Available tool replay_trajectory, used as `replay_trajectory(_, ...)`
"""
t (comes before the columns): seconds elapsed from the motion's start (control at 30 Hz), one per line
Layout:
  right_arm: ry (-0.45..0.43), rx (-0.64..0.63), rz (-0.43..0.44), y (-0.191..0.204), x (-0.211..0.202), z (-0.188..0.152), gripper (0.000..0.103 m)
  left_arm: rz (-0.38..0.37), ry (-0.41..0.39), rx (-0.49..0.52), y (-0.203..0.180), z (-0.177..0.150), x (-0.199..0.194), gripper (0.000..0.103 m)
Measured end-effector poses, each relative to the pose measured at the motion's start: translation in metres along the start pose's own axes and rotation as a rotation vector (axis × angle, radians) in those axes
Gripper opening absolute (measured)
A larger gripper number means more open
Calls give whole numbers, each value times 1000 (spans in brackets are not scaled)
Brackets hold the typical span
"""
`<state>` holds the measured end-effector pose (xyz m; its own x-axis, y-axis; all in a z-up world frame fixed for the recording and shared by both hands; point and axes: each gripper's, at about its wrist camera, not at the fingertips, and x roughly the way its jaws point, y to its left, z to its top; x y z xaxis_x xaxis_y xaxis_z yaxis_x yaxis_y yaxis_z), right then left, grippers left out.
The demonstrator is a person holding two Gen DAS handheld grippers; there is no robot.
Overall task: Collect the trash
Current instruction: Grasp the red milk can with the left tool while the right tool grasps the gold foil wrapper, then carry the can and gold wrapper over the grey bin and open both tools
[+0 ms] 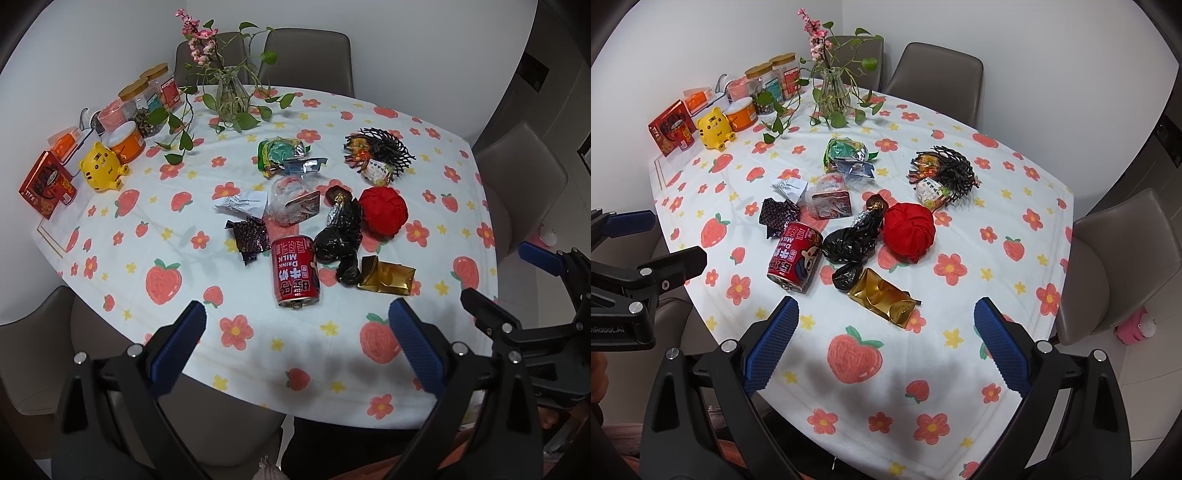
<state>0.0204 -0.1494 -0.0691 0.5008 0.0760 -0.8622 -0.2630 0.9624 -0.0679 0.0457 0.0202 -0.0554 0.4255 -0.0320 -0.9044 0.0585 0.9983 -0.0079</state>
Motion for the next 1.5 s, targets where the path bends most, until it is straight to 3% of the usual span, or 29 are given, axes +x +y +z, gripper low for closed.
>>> replay_trajectory(0.13,4,-29,-19,2,22,-4,92,-1,25,0,5,-6,21,99)
replay_trajectory(0.63,57,-139,35,9,140,-16,85,-21,89,-7,17,-10,140,99)
replay_trajectory(1.0,141,-211,20,7,206,-34,85,-45,129,1,16,-15,205,96)
replay_trajectory(1.03,148,-213,22,7,209,-35,81,-51,130,2,16,-16,208,93)
replay_trajectory(1.07,147,-209,35,7,210,-36,78,-58,130,4,17,-18,210,78)
replay_trajectory(1.13,150,-195,63,5,210,-36,71,-94,159,-9,18,-20,218,66)
replay_trajectory(1.27,165,-170,133,9,208,-33,45,-99,128,-4,17,-22,219,66)
replay_trajectory(1.5,137,-153,174,18,188,-41,45,-121,108,-49,23,-28,213,65)
